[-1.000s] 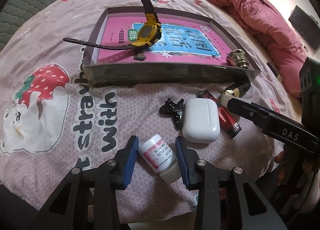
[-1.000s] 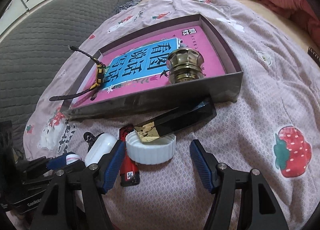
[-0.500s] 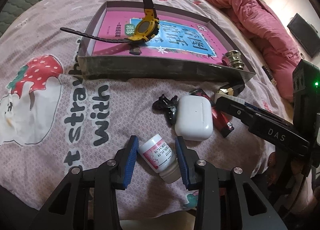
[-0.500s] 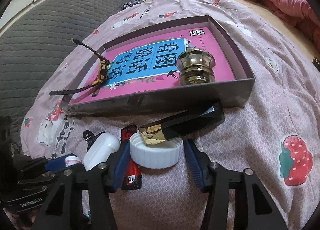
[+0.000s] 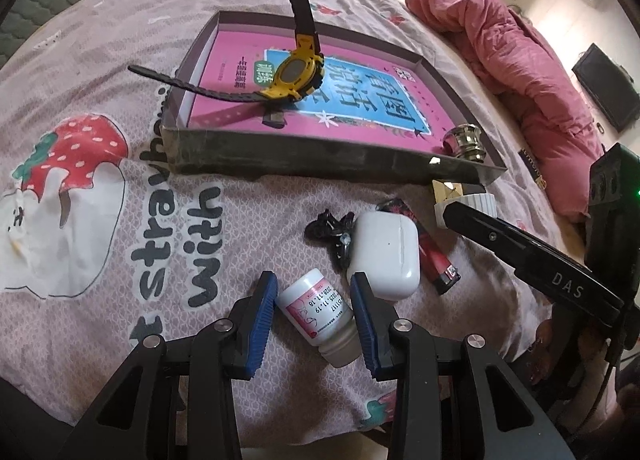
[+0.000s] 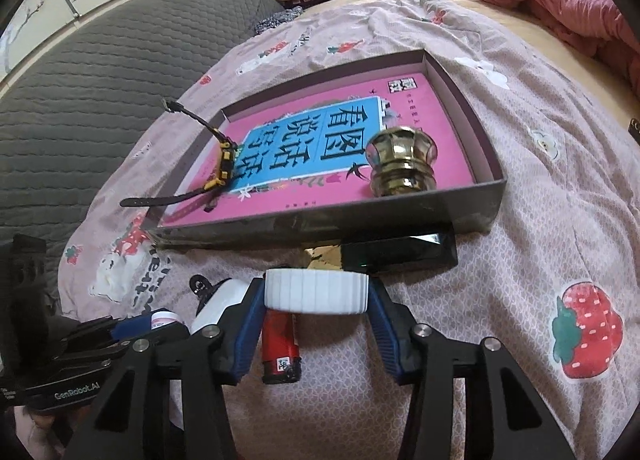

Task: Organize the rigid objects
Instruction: 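Close the right tool on the white bottle cap, then close the left tool on the pill bottle and lift it while the right tool lifts the cap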

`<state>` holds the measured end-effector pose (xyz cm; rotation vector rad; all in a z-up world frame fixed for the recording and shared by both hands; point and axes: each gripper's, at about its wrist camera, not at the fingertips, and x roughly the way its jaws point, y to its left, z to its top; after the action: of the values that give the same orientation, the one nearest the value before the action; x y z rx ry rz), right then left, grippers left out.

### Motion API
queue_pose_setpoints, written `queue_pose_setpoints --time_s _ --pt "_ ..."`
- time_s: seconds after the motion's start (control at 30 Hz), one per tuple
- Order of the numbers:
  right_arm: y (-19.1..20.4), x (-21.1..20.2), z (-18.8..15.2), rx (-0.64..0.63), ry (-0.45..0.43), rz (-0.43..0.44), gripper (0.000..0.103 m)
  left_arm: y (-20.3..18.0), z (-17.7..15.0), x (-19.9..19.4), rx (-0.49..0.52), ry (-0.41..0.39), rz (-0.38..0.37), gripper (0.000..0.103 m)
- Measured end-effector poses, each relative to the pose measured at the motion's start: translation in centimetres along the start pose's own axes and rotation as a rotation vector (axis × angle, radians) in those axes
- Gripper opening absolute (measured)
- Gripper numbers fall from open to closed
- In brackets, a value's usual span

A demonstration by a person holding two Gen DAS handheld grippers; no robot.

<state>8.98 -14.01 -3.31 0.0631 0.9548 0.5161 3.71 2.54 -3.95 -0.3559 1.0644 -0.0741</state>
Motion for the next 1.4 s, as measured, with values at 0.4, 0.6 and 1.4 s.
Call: queue_pose_setpoints --time_s 0.4,0.6,1.4 --pt "-0.5 -2.0 0.9 0.027 -0.075 0.01 0.05 0.4 0.6 -0.7 -0.006 -0.035 -0.003 0.039" --pt "-0.9 -2.4 1.2 0.04 -0.089 0.007 0.05 0.8 0.9 -1.3 -0.018 -0.06 -0.006 0.039" --pt "-0.6 -2.2 1.1 0.024 -0.093 0.007 0.05 1.9 0.9 -0.3 -0.119 -0.007 -0.046 0.031"
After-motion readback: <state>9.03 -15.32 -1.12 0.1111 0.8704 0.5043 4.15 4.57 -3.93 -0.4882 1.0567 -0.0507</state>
